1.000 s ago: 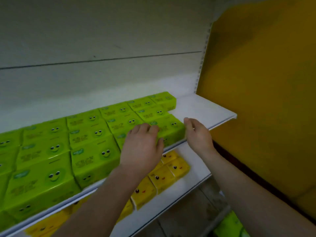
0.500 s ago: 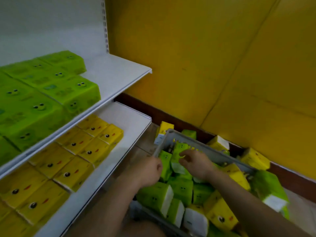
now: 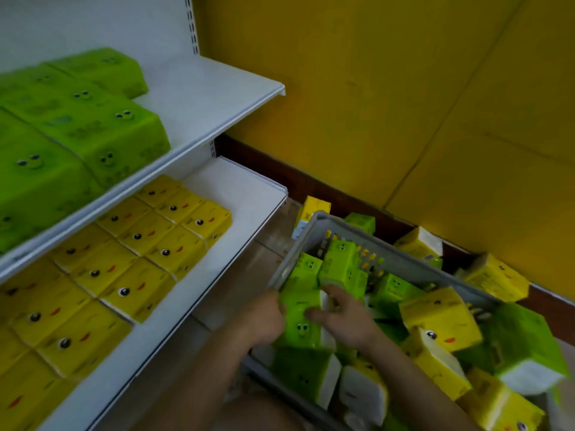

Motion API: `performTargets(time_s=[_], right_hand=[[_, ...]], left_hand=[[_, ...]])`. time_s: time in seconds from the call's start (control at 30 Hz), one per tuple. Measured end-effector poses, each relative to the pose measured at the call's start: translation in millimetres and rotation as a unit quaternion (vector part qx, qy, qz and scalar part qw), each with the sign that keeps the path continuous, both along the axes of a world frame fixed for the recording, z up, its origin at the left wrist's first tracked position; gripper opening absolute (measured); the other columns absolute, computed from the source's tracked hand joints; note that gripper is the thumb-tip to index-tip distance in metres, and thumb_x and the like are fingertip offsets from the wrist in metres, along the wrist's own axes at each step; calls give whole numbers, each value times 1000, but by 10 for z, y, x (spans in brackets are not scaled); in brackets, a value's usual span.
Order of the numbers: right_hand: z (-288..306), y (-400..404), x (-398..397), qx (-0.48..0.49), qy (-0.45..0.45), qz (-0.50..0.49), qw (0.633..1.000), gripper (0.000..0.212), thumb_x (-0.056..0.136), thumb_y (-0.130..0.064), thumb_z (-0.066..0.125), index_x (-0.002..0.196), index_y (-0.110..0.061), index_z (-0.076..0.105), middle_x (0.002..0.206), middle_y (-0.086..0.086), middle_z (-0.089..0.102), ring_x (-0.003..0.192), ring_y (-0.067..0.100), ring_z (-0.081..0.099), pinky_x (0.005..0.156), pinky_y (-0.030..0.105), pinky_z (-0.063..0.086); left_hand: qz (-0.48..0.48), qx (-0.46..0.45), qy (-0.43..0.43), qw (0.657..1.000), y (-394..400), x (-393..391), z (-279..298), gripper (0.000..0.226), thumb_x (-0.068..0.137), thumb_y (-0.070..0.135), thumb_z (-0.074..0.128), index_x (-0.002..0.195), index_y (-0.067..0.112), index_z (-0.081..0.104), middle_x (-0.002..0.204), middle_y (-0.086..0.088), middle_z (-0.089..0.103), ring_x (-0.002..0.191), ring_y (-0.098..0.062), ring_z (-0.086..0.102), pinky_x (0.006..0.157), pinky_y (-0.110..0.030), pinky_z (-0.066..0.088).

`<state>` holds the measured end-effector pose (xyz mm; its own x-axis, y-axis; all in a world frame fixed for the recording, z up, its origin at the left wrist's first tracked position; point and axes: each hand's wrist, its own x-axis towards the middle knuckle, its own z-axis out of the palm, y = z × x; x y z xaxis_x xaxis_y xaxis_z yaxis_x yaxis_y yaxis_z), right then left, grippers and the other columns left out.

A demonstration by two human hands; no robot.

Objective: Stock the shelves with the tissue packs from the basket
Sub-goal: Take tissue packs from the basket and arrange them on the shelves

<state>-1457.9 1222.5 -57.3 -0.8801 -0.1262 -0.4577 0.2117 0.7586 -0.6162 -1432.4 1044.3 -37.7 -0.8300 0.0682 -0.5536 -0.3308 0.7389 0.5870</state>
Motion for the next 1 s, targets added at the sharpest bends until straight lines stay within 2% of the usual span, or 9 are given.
performTargets(time_s=[0.17,0.3,0.4,0.47,0.6,0.67,0.73,0.87,1.0], right_hand=[[454,239,-156,-268,39,-57,961,44,73,-30,72,114,-25,58,104,8,68,83,19,71,68,34,57],[813,161,-314,-400,22,-49,915,36,82,-25,70,116,-17,61,103,8,71,87,17,70,70,29,57],[988,25,-466,-357,64,-22,932,56,80,-61,66,132,-45,51,129,-11,61,115,8,62,100,43,49],[1135,-105,-554,-357,57,9,932,66,71,-73,65,131,-55,46,133,-14,58,118,10,60,99,49,50],[1432,-474,-712,-441,37,-1,897,30,89,-34,68,118,-35,62,113,-2,69,89,14,72,70,46,61],[1609,-678,-833,-442,81,-13,893,24,90,-30,67,113,-33,65,108,-3,69,83,11,72,63,42,61],[1786,-912,-1020,-454,99,-13,885,22,91,-30,65,113,-31,65,105,-3,68,84,14,71,61,39,60],[2044,-1542,-1456,-463,104,-27,880,5,91,-27,64,93,-29,69,98,-2,68,84,19,67,60,39,59],[2056,-2280,-1888,-411,150,-18,899,5,91,-31,64,91,-27,67,98,5,68,80,21,66,63,42,61]], left_hand=[[150,168,0,974,59,16,266,58,87,66,54,127,25,58,120,2,69,107,-15,66,96,-38,52],[305,356,51,882,63,-86,665,34,89,40,66,120,29,56,113,3,72,96,-17,72,83,-45,60],[367,347,119,855,-17,-168,941,40,87,39,69,124,39,53,107,3,73,92,-16,73,80,-41,60],[420,328,156,832,-67,-211,1121,44,86,43,69,126,36,53,105,7,71,92,-17,72,84,-47,59],[472,315,199,799,-104,-254,1533,23,94,42,60,115,32,54,110,0,67,90,-20,69,77,-53,60],[439,227,225,840,-196,-284,1748,39,98,49,48,131,29,47,126,-6,61,96,-27,68,74,-54,60],[374,4,291,881,-428,-330,1938,50,99,55,34,138,25,44,131,-10,59,104,-35,64,82,-48,57],[309,-301,419,799,-1118,-390,2190,30,99,39,43,104,17,64,105,-10,67,102,-34,62,78,-41,51],[208,-435,233,845,-1774,-433,2120,62,91,63,43,143,30,40,150,-6,38,140,-31,33,113,-48,32]])
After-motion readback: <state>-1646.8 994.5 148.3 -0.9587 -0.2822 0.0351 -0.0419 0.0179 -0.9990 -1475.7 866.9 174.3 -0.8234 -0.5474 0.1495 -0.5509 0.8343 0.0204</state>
